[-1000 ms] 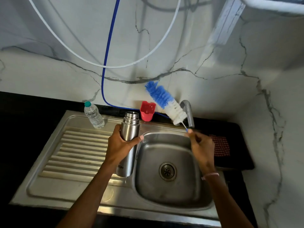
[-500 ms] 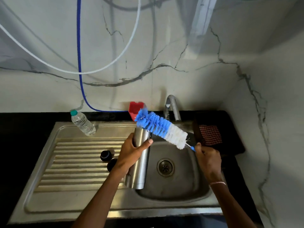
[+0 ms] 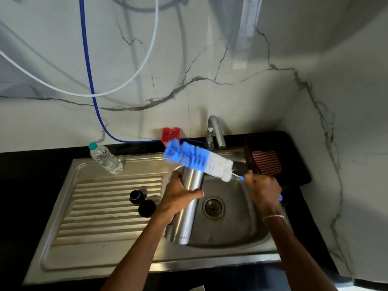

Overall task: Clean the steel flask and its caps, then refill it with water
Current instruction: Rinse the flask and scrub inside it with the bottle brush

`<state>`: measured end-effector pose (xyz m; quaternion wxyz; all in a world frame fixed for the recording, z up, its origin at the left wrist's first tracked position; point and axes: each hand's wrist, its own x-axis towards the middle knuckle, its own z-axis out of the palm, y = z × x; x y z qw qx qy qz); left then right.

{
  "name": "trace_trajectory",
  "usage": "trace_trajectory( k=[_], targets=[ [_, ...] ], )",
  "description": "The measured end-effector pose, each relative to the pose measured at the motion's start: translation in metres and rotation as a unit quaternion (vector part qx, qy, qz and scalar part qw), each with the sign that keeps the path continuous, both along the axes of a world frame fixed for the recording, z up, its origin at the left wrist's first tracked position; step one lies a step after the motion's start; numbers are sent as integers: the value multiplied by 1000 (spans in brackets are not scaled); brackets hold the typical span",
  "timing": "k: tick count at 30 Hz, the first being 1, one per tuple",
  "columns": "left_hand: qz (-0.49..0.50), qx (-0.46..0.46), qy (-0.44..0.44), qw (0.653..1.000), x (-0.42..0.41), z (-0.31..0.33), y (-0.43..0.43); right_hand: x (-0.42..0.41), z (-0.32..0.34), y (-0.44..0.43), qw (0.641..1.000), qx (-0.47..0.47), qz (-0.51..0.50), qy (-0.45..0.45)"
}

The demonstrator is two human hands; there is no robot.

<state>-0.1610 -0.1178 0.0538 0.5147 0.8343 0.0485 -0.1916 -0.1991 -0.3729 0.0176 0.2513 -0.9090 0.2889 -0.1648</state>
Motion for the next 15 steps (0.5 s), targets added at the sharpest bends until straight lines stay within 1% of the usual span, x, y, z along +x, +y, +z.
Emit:
trace_trajectory(
  k=[2,4,7,9,12,15],
  targets=[
    [-12,23,-14,1000,-3,0,-8,12,8,18,999,-16,19,-20],
    [2,26,-11,1000,-4,0,-8,14,10,21,999,-19,28,-14],
    [65,-10,30,997,-1,1,4,-6,-3,-3,1000,-23,3,13],
    [78,-46,60,994,1,2,12,-19,-12,-16,1000,-19,-8,24],
    [37,-65,56,996,1,1,8,-11,-6,-7,999,-32,-13,15],
    [-5,-39,18,999,-1,-2,-6,11,14,22,999,-46,9,-24]
  ],
)
